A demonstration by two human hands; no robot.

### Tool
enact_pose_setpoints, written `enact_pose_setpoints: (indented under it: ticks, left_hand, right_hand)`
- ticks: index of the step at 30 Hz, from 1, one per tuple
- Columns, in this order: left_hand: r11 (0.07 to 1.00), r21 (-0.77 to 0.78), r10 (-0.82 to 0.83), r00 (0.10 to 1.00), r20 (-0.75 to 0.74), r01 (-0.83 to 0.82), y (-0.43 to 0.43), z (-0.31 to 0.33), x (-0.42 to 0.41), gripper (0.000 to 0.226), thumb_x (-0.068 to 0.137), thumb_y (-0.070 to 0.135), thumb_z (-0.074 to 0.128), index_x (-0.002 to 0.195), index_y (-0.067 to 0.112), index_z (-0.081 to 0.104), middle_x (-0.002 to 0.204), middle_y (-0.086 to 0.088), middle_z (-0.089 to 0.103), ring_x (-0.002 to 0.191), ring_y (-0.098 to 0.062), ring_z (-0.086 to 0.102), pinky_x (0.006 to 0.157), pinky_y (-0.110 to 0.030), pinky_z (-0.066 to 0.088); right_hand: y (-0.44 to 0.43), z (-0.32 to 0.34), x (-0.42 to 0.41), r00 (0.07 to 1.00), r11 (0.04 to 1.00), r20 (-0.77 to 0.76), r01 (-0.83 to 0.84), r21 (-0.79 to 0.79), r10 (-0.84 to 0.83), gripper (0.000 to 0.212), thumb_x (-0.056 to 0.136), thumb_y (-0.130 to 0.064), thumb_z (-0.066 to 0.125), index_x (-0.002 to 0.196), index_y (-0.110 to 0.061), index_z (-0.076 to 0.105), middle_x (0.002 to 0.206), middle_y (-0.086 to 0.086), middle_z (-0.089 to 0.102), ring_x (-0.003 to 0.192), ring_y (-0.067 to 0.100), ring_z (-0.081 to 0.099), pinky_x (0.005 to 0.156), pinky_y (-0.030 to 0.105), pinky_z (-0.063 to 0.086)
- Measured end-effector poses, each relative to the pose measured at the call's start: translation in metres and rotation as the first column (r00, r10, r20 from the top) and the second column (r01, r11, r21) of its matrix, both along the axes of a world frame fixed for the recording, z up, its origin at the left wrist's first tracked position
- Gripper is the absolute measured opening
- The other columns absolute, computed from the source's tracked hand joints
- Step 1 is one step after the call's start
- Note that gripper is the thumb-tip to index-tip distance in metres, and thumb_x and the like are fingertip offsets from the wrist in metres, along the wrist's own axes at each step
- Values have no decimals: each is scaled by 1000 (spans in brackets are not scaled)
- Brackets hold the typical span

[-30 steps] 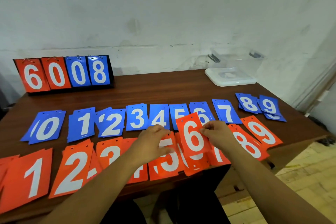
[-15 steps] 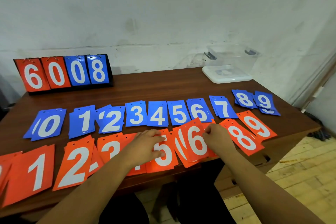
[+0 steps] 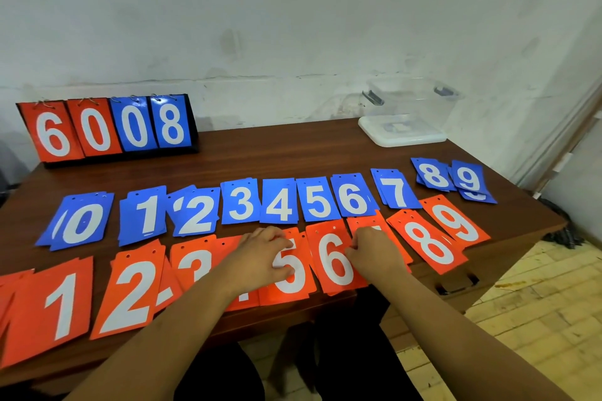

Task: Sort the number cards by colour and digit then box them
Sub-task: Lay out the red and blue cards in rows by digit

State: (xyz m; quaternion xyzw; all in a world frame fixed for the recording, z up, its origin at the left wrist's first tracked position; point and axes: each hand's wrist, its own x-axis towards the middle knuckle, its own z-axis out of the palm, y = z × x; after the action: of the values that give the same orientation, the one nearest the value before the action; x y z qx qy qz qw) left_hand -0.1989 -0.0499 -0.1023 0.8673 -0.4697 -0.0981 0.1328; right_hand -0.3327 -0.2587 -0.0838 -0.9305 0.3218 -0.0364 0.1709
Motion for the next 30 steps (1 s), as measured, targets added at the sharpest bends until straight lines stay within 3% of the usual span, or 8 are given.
enact_pose_setpoints:
  ticks: [11,15,19,20,22,24,27,30]
  left_hand:
    - [998,63,20,1000,-2,-20,-1,6,-8,61,90,52,58,146,35,40,155,9,32,143,-14,26,114,-37,26]
    - [998,61,16,1000,3,-16,-1,12,-12,59,91,50,58,146,33,42,157,7,31,145,-15,24,116,-38,24]
    - [989,-125,81,997,-1,-81,-3,21,-21,43,96,47,54,135,29,55,153,6,36,143,-14,27,115,-38,26]
    - [969,-205,127,990,-60,-137,-5,26,-24,41,96,48,53,132,28,58,146,6,44,137,-12,36,110,-35,32]
    - [894,-324,189,916,-354,-310,-14,38,-28,45,93,54,56,126,24,62,129,8,59,117,-8,53,96,-27,45]
    - [821,-313,165,722,-672,-478,-24,50,-30,50,87,51,65,127,21,60,122,5,67,104,-11,65,90,-32,55]
    - [744,-292,192,611,-768,-601,-31,51,-28,46,89,29,72,130,14,58,122,-6,69,93,-15,71,79,-33,61]
    - [605,-349,269,596,-756,-716,-24,46,-18,38,93,21,66,129,11,59,124,-7,68,92,-13,69,65,-22,56]
  right_hand:
    - [4,2,-2,998,998,-2,64,24,-64,20,92,-30,62,100,-12,61,95,3,65,88,17,64,73,25,53]
    - [-9,18,-3,955,948,212,146,282,-210,16,91,-18,59,82,-6,64,78,4,64,78,19,63,56,22,46]
    - [-15,42,-5,879,810,322,114,575,-352,8,90,-17,66,83,-16,63,90,-2,65,83,13,60,62,25,46]
    - [-12,45,-6,871,786,341,79,613,-353,9,90,-16,67,82,-15,63,90,-1,66,81,13,61,62,26,47]
    - [-4,47,-7,871,738,366,-6,675,-328,9,89,-16,69,82,-13,64,84,0,67,68,10,61,56,24,46]
    - [5,50,-7,892,699,355,-64,712,-280,9,89,-19,69,84,-13,66,77,1,68,59,8,61,53,21,47]
    - [12,51,-7,921,792,362,-113,600,-144,13,92,-29,65,93,-17,67,84,0,72,69,9,64,61,23,54]
    - [7,46,-16,971,946,219,-161,282,99,30,88,-40,67,113,-23,65,109,-9,66,95,6,60,75,20,49]
